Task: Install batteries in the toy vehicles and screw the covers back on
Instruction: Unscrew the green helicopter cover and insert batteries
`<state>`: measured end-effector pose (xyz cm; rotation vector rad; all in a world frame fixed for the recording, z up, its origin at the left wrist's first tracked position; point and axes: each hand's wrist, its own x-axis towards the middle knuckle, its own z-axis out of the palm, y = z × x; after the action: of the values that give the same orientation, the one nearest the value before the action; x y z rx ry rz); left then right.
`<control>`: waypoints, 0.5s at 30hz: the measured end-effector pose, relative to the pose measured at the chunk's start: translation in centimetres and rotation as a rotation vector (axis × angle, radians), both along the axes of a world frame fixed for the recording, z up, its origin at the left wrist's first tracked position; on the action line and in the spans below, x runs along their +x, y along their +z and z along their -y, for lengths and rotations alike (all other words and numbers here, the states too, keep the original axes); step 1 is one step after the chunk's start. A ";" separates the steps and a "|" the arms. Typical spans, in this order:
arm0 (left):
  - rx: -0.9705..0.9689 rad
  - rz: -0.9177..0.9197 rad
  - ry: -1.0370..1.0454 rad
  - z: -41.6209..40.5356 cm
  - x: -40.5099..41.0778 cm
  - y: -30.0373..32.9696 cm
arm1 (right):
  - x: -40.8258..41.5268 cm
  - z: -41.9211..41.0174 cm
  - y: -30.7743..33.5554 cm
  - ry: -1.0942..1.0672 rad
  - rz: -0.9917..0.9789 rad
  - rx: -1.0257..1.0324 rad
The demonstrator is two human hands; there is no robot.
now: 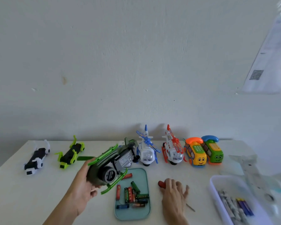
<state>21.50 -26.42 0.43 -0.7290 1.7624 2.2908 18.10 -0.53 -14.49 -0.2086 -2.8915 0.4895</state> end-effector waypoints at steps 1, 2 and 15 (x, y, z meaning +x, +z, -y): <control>0.026 0.010 0.000 -0.9 0.0 -0.3 | 0.1 -0.6 1.0 0.026 -0.027 -0.109; 0.031 0.016 -0.002 -2.1 -0.1 -0.5 | 0.1 -1.5 2.3 0.049 -0.034 -0.222; 0.154 0.214 -0.130 -14.9 0.4 -2.8 | 2.1 -11.6 12.4 0.409 0.200 -1.315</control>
<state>21.90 -11.47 -2.35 -0.7734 1.4768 2.1453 20.16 11.10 -2.08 0.1789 -2.2416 2.4368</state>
